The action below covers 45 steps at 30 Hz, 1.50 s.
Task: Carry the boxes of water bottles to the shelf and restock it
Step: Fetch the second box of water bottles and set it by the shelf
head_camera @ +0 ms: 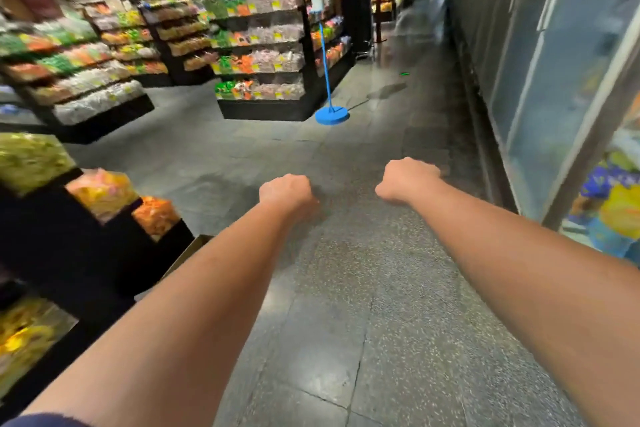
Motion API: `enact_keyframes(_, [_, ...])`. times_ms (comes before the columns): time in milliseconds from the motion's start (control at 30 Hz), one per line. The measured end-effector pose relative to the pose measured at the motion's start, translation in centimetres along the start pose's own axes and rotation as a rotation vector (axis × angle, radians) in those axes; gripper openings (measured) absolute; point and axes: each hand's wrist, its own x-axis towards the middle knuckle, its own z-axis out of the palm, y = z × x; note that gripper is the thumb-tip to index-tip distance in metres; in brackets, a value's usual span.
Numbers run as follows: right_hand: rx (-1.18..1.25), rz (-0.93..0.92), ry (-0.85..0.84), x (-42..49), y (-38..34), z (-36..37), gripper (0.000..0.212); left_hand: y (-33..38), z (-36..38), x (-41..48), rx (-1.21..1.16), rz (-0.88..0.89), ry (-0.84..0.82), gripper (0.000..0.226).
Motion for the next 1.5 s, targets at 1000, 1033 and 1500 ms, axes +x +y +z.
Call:
enact_keyframes(1000, [-0.162, -0.917, -0.09, 22.8, -42.3, 6.9, 0.03, -33.0, 8.2, 12.0, -0.208, -0.823, -0.166, 0.026])
enact_keyframes(1033, [-0.164, -0.923, -0.097, 23.5, -43.2, 7.3, 0.03, -33.9, 8.4, 12.6, -0.211, -0.829, -0.168, 0.026])
enact_keyframes(1500, [-0.273, -0.92, -0.223, 34.3, -59.6, 14.7, 0.034, -50.7, 14.3, 24.2, -0.282, -0.811, -0.252, 0.023])
